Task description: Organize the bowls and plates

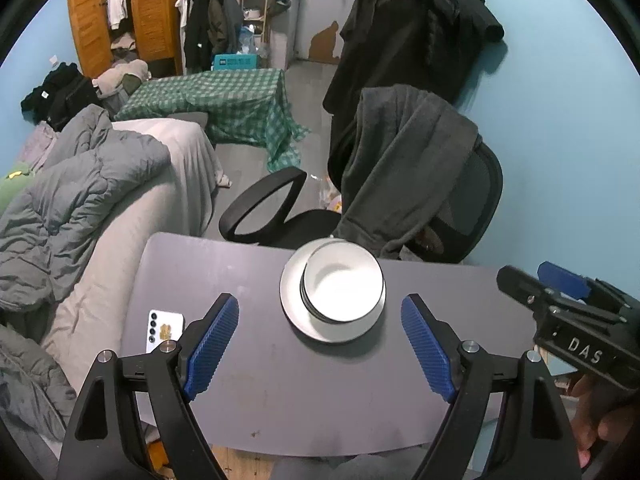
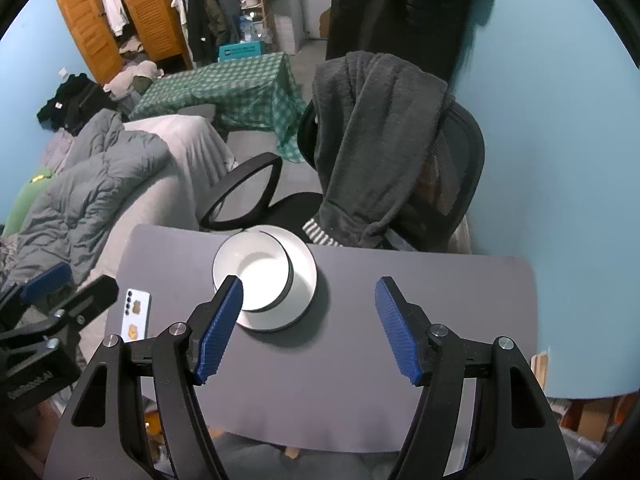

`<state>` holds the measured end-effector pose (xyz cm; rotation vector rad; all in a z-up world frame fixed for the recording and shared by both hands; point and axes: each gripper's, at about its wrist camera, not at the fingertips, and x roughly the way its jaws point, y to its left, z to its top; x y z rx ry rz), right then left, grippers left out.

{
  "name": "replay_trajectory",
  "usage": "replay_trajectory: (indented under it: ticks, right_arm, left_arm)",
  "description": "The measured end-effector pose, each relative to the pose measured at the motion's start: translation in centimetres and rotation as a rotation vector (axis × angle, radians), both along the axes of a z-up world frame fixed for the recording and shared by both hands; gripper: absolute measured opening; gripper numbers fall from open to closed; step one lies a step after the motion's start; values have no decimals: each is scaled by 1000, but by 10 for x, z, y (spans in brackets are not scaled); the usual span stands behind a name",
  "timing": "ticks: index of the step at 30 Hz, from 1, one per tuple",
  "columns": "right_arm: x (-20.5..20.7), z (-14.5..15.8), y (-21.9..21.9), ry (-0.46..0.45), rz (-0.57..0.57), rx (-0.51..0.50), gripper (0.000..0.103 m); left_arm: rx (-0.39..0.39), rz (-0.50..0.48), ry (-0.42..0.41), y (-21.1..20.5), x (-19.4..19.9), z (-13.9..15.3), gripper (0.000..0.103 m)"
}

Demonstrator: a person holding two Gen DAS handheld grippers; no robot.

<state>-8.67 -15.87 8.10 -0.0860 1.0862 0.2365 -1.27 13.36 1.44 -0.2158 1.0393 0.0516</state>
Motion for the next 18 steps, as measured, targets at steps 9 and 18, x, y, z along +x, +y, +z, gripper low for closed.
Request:
replay_trajectory:
  ticks: [9, 18]
  right_arm:
    - [-11, 1, -9, 2, -19, 10, 68]
    - [-17, 4, -9, -4, -15, 7, 68]
  left_arm:
    - [-22, -7, 21, -8, -12, -1, 85]
    - [-30, -6, 15, -10, -18, 1, 85]
